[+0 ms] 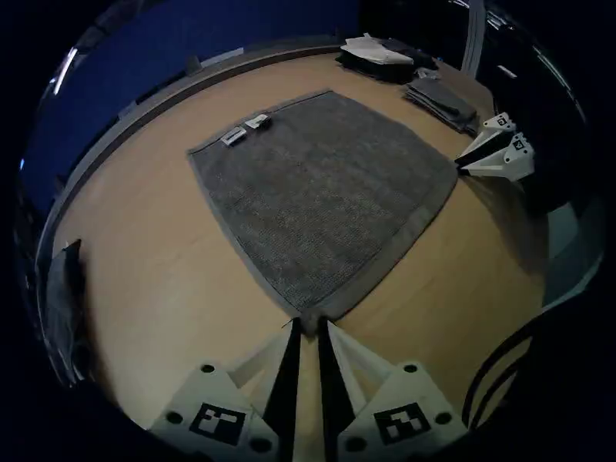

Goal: Fold towel

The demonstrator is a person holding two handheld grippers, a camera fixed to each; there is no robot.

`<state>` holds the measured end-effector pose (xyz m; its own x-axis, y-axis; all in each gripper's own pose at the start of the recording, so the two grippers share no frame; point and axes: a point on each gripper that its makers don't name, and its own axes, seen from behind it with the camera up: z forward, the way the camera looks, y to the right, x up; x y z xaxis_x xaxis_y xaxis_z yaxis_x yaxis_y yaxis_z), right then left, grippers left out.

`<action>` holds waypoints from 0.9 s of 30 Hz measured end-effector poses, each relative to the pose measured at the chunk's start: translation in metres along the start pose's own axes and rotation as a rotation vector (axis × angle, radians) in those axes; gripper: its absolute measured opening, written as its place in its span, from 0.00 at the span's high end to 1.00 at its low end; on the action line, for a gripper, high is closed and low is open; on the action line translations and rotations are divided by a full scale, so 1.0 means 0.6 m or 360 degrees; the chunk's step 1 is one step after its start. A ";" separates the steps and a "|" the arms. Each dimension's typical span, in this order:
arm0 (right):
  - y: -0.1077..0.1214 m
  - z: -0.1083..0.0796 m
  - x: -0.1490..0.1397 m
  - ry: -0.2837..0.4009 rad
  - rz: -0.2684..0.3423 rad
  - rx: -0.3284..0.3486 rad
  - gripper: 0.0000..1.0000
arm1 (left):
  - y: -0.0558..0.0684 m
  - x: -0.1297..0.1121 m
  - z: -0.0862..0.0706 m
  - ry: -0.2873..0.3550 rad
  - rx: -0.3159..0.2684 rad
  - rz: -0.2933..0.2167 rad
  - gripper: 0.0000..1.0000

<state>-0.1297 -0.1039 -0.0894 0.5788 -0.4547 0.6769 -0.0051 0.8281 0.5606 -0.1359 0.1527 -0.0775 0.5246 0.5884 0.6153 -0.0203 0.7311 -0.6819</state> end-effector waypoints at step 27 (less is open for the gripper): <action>0.007 -0.027 0.023 0.0037 0.0012 -0.0010 0.91 | 0.005 0.018 -0.026 0.0029 0.0010 -0.0070 0.91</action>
<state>-0.1086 -0.1011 -0.0855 0.5974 -0.4409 0.6698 -0.0045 0.8334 0.5526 -0.1170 0.1558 -0.0789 0.5404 0.5492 0.6374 -0.0018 0.7583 -0.6519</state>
